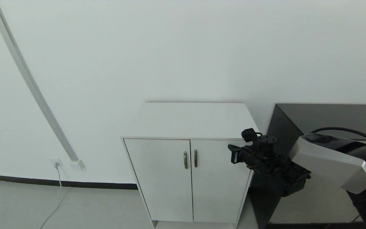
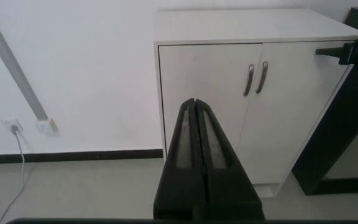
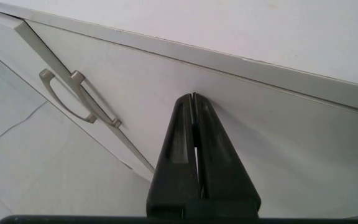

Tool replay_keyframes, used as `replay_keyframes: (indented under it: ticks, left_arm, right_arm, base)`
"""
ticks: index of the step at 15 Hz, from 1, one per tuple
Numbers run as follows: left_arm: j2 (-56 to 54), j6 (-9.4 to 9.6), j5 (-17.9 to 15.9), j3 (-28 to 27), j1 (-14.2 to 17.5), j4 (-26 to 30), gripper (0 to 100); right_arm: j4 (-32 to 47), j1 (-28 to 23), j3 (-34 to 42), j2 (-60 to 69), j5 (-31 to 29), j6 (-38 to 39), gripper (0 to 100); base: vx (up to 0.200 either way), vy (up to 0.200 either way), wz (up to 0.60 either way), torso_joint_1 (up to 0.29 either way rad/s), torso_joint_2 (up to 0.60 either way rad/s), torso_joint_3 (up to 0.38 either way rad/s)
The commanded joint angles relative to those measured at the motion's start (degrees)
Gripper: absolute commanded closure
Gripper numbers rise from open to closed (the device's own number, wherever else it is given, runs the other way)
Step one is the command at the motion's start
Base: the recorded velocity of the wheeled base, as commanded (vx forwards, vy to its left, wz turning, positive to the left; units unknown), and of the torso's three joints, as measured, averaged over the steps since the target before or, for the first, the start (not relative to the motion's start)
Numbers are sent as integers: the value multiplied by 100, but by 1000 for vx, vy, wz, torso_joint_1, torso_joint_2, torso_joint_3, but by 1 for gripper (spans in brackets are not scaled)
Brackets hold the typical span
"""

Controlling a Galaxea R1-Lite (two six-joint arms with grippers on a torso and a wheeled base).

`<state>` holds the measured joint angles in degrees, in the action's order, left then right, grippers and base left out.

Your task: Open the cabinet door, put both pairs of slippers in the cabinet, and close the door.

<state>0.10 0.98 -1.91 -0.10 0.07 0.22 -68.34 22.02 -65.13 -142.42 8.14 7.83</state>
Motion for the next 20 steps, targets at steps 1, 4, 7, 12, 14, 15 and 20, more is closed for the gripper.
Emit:
replay_keyframes:
  ticks: [1,4,7,12,14,15,20]
  left_arm:
    - [-1,-1,-2,1,1,-4,100]
    - [-1,-1,-2,1,1,-4,100]
    - [-1,-1,-2,1,1,4,100]
    - [-1,-1,-2,1,1,4,100]
    - [-1,8,-2,1,1,4,100]
    - [-1,8,-2,1,1,4,100]
    - [-1,8,-2,1,1,4,100]
  right_arm:
    - [5,4,-8,-5,3,8,100]
    - [-4,4,1,-14,3,17,100]
    - [-21,13,97,30,3,17,100]
    - [-144,22,598,523,3,17,100]
    - [-496,84,1196,927,-6,0,100]
    - [-645,110,1539,1164,-102,-9,100]
    - [-953,-57,3051,2280,-806,-273,100]
  base:
    - [0,0,0,0,0,0]
    - [0,0,0,0,0,0]
    - [0,0,0,0,0,0]
    - [0,0,0,0,0,0]
    - [0,0,0,0,0,0]
    - [0,0,0,0,0,0]
    - [0,0,0,0,0,0]
